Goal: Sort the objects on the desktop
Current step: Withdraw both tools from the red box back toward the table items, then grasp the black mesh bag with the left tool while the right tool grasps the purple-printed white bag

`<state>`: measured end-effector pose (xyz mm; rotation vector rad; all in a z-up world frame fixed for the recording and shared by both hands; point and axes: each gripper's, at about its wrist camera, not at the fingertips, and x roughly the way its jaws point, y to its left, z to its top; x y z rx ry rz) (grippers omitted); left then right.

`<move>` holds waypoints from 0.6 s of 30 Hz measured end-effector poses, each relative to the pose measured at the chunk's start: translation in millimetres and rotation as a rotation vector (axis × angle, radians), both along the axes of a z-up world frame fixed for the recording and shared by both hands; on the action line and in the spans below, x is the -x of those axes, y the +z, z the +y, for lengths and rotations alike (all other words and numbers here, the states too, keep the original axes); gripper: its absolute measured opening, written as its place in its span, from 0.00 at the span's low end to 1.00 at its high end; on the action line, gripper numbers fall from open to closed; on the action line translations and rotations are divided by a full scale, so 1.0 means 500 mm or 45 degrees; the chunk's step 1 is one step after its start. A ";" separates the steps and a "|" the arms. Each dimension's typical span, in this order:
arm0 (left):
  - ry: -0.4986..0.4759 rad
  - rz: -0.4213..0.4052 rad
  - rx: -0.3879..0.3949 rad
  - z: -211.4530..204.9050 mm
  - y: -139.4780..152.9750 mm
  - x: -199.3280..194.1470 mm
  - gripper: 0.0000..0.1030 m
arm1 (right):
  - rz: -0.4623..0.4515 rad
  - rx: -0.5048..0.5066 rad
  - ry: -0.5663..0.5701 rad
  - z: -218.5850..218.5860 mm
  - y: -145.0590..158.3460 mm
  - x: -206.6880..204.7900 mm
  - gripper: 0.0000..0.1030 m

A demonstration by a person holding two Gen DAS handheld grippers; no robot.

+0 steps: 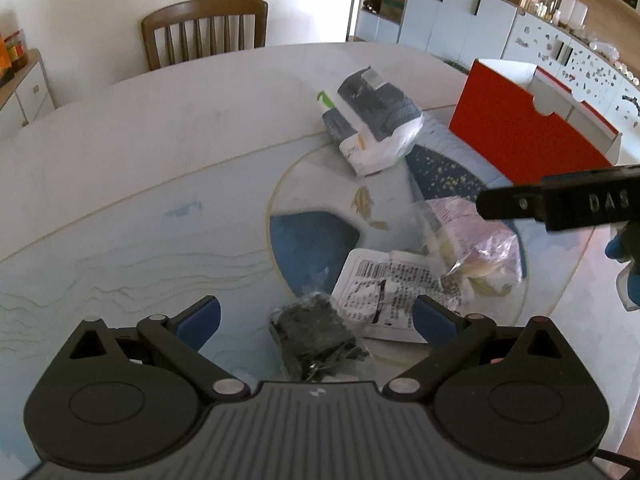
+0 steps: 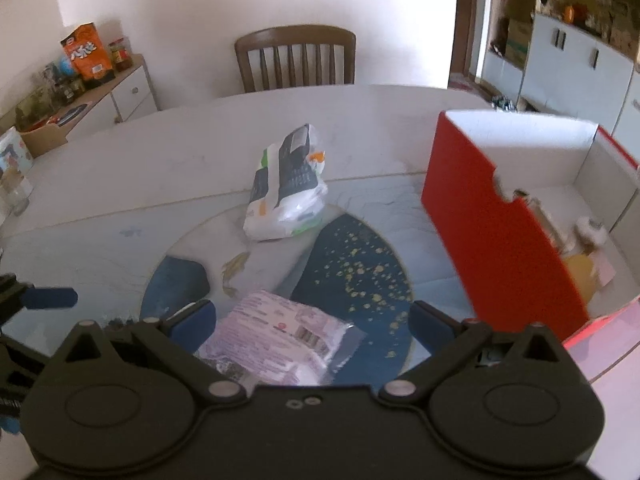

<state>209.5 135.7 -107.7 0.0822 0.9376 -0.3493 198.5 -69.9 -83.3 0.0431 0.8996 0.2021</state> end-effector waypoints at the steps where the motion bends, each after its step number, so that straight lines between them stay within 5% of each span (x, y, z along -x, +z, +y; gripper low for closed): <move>1: 0.000 0.005 0.000 0.001 -0.003 -0.001 1.00 | 0.010 -0.013 -0.016 0.001 -0.004 -0.005 1.00; 18: 0.063 0.079 0.034 0.019 -0.037 -0.020 1.00 | 0.172 0.006 -0.056 0.028 -0.072 -0.051 1.00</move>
